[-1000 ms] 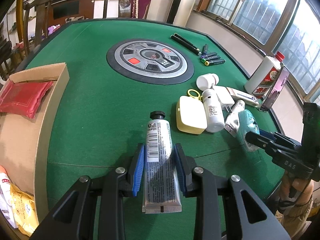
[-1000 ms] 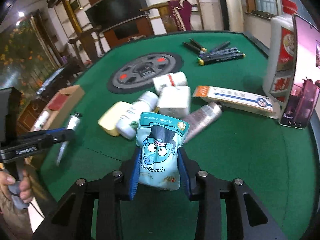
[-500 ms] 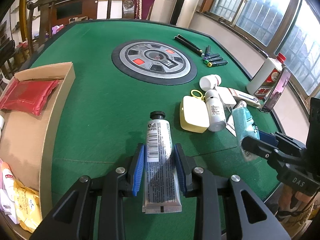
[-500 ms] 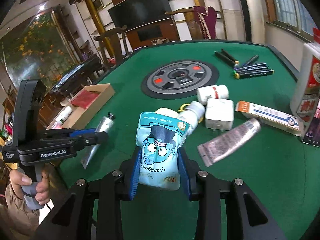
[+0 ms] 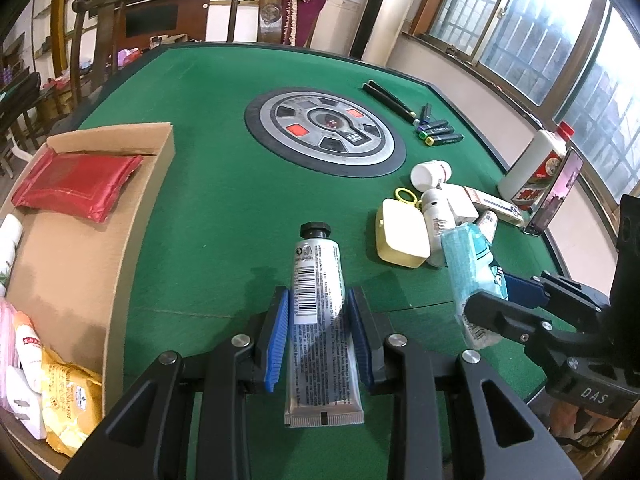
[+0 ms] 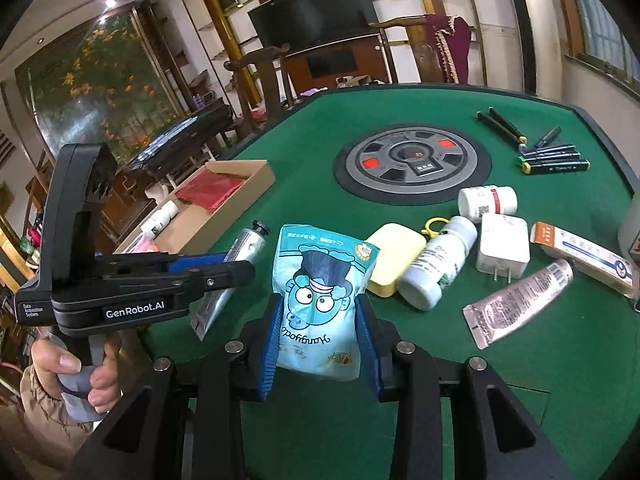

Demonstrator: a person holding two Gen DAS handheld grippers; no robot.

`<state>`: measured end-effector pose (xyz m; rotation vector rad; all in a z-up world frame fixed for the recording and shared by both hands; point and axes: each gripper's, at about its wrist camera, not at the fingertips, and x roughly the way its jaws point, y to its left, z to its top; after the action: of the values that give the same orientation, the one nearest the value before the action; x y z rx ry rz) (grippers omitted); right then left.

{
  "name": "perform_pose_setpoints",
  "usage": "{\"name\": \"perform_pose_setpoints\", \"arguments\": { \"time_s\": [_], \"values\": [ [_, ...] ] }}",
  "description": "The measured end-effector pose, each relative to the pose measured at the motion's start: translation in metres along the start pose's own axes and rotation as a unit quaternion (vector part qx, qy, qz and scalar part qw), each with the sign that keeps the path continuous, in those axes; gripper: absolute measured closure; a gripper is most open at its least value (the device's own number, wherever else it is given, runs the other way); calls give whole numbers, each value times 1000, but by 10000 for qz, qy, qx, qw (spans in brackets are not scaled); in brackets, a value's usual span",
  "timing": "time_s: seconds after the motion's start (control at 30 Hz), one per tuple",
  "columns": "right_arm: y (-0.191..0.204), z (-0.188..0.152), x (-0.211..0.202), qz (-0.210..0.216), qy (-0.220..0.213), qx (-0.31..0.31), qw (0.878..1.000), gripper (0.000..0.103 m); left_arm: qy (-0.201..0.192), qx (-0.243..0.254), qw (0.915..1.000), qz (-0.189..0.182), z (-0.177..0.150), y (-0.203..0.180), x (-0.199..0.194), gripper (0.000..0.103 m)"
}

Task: Organize objects
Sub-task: 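Carry the silver tube toward the cardboard tray with the left gripper while the right carries the tissue pack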

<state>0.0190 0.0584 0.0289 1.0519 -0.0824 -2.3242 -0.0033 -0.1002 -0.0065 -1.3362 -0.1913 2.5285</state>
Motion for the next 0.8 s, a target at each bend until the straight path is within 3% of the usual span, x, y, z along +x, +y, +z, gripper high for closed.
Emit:
{"name": "perform_pose_setpoints", "arguments": {
  "time_s": [0.8],
  "values": [
    [18, 9, 9, 106, 28, -250, 9996, 65, -155, -9, 9998, 155, 4, 6, -15, 74]
  ]
}}
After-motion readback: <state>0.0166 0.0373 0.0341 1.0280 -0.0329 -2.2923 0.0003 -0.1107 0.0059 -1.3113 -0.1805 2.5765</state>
